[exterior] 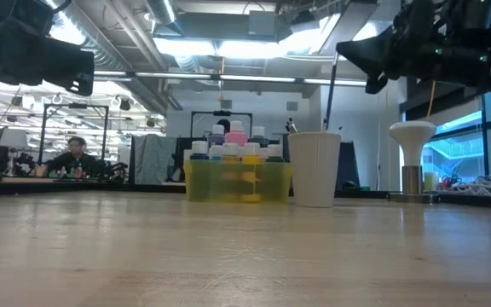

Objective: Pick & Place Paint Supplies
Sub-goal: Put the black paintbrush into the white cup

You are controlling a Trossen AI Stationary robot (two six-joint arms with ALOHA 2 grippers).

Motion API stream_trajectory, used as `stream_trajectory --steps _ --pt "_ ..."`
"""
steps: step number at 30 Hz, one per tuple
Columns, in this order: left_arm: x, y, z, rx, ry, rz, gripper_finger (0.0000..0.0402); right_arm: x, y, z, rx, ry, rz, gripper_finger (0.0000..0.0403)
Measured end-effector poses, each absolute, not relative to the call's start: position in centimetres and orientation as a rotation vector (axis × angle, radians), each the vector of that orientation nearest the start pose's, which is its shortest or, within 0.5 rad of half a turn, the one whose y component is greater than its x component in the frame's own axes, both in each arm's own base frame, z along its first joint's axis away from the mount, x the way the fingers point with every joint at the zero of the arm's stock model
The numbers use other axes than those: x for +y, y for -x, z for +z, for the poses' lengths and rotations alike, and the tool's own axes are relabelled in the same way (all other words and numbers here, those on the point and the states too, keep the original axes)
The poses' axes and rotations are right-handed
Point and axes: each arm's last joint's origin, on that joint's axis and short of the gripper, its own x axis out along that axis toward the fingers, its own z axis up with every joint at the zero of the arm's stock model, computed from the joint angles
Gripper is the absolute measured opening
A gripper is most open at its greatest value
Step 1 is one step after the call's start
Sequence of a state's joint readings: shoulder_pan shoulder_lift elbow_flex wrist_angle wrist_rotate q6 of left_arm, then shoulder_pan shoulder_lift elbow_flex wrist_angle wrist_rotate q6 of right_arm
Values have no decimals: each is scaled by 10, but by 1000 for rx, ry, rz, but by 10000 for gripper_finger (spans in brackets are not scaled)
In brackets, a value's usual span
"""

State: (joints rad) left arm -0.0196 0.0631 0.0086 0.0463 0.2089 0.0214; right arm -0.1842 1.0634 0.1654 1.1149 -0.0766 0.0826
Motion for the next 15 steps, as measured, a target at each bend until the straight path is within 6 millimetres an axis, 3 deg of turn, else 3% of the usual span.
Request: stream_trajectory --steps 15 --pt "-8 -100 166 7 -12 -228 82 -34 -184 197 -180 -80 -131 1"
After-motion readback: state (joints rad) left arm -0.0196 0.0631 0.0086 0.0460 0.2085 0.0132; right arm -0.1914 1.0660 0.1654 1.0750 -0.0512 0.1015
